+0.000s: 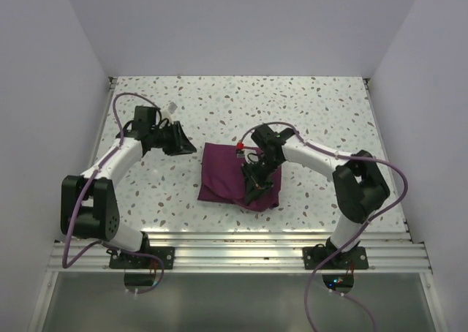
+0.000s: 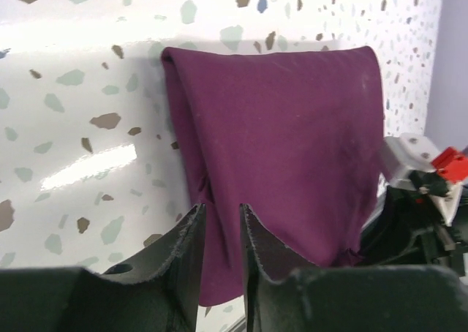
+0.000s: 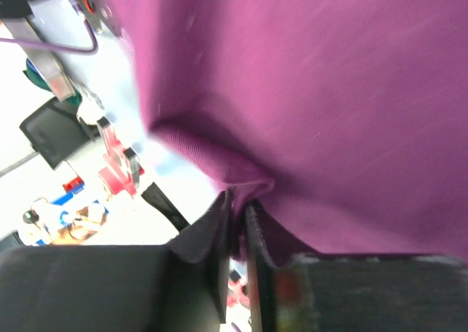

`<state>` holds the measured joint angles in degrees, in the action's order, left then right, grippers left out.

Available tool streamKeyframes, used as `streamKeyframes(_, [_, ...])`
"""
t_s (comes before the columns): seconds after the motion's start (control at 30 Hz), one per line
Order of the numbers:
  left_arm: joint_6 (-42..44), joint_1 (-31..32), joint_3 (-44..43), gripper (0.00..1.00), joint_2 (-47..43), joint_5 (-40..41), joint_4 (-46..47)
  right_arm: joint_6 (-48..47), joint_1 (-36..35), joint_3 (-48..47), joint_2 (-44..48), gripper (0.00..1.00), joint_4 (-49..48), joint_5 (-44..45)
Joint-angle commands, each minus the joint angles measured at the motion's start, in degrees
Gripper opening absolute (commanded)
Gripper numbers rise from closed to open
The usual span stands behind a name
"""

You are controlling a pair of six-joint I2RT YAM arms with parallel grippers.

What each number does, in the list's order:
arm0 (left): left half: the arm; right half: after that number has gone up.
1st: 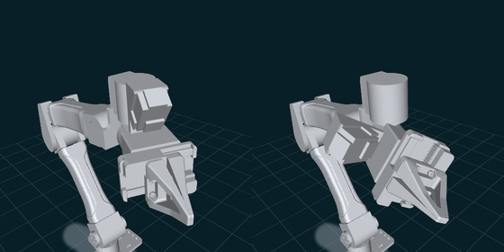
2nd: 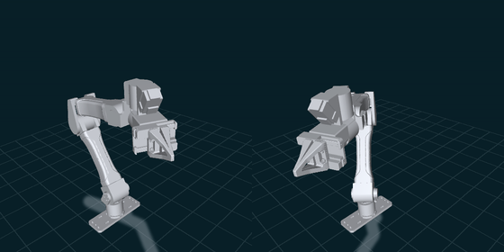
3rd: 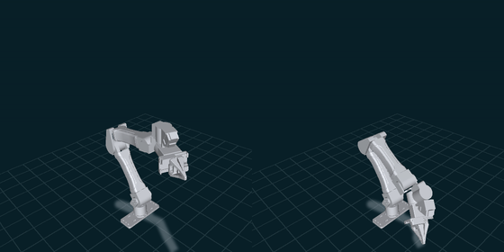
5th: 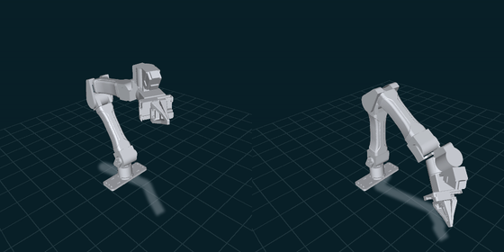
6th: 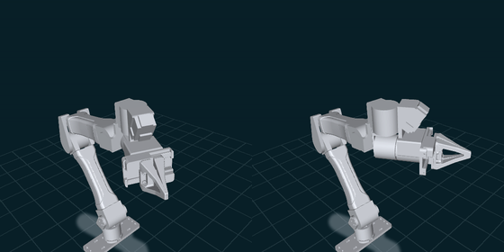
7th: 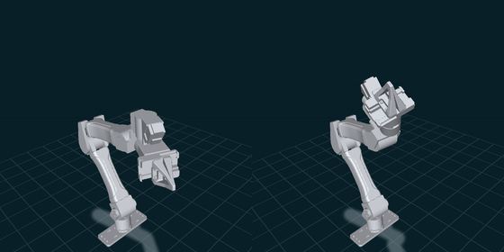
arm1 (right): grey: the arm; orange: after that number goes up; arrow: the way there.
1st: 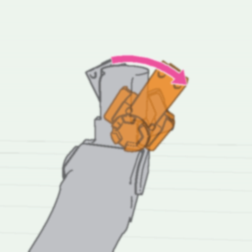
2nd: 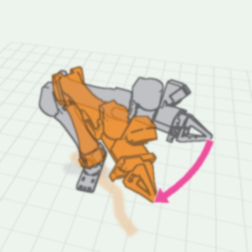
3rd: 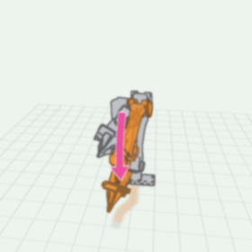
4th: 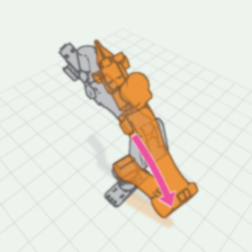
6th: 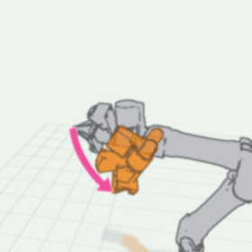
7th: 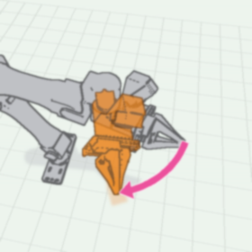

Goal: Prepare the surgical pack

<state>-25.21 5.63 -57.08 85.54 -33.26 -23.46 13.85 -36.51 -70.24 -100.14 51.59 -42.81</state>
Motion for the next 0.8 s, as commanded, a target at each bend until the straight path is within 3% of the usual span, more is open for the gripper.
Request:
streamKeyframes(0.0, [-0.8,-0.4,-0.1,0.27,-0.4,-7.3,4.7,-0.4,-1.3,1.3,-1.7,0.18,2.7,-0.9])
streamKeyframes(0.17, [-1.2,1.7,0.0,0.22,0.9,-12.4,7.7,-2.9,-1.9,0.4,-1.4,0.39,5.2,-1.6])
streamKeyframes(0.37, [-2.5,8.6,0.3,0.19,4.7,-14.0,9.7,2.2,-0.5,-5.9,2.3,0.45,2.8,3.9])
streamKeyframes(0.5, [-2.5,11.5,0.7,0.15,7.4,-14.6,9.2,8.5,-0.1,-6.9,4.8,0.66,-1.4,2.3])
streamKeyframes(0.6, [-0.3,11.5,1.4,0.12,8.7,-13.5,6.4,10.3,0.0,-5.4,6.5,0.67,-4.1,2.0])
streamKeyframes(0.7, [1.9,11.5,2.2,0.08,8.6,-11.1,2.8,8.5,1.4,-6.1,5.4,0.65,-0.9,4.5])
streamKeyframes(0.73, [2.4,11.5,2.5,0.07,8.2,-10.1,1.3,7.8,2.4,-6.1,5.5,0.63,0.1,8.1])
streamKeyframes(0.77, [2.8,11.5,2.9,0.05,7.4,-8.8,0.8,7.5,3.5,-6.5,5.7,0.55,1.0,10.3])
